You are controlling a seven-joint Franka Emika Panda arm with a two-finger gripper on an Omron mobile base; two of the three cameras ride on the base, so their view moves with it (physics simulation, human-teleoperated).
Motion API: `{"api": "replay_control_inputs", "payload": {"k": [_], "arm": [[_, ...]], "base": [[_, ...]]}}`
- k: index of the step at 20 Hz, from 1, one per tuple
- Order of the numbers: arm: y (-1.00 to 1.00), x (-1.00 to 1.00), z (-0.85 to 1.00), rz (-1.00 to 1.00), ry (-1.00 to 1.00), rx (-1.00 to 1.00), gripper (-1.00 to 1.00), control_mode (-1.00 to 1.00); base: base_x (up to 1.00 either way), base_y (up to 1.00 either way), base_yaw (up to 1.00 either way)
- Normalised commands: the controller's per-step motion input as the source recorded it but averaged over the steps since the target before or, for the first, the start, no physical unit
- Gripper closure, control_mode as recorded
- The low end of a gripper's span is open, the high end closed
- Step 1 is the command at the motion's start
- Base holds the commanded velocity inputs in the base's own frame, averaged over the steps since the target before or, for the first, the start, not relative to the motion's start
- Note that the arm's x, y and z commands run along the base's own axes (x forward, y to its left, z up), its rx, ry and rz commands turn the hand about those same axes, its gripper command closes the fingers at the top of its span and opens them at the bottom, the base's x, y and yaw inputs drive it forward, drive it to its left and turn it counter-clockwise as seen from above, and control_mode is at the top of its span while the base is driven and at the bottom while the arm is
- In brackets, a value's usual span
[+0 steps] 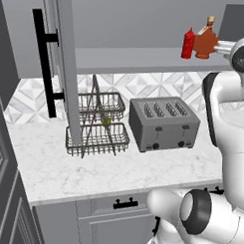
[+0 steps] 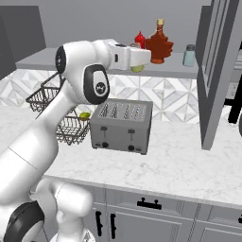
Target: Put the shaker and condiment bottle from the counter next to their counterparts in the cabinet.
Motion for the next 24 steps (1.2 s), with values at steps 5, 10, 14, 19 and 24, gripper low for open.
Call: {"api": "replay_control_inputs", "payload": {"k": [5,10,14,19,24], "arm": [[0.0,0.2,-0.42,0.0,-0.03,0.0,1.0,-1.0],[-0.02,0.36,-0.14,0.0,-0.01,0.0,1.0,-1.0],[-0.29,0.46,0.0,0.0,0.0,0.02,1.0,-1.0],[-0.5,0.43,0.0,0.0,0.01,0.02,1.0,-1.0],[-0.3,0.38,0.01,0.0,0.02,0.0,1.0,-1.0]], "base": [[0.0,0.0,0.0],[0.0,0.0,0.0],[0.0,0.0,0.0],[0.0,0.0,0.0],[0.0,0.0,0.0]]}}
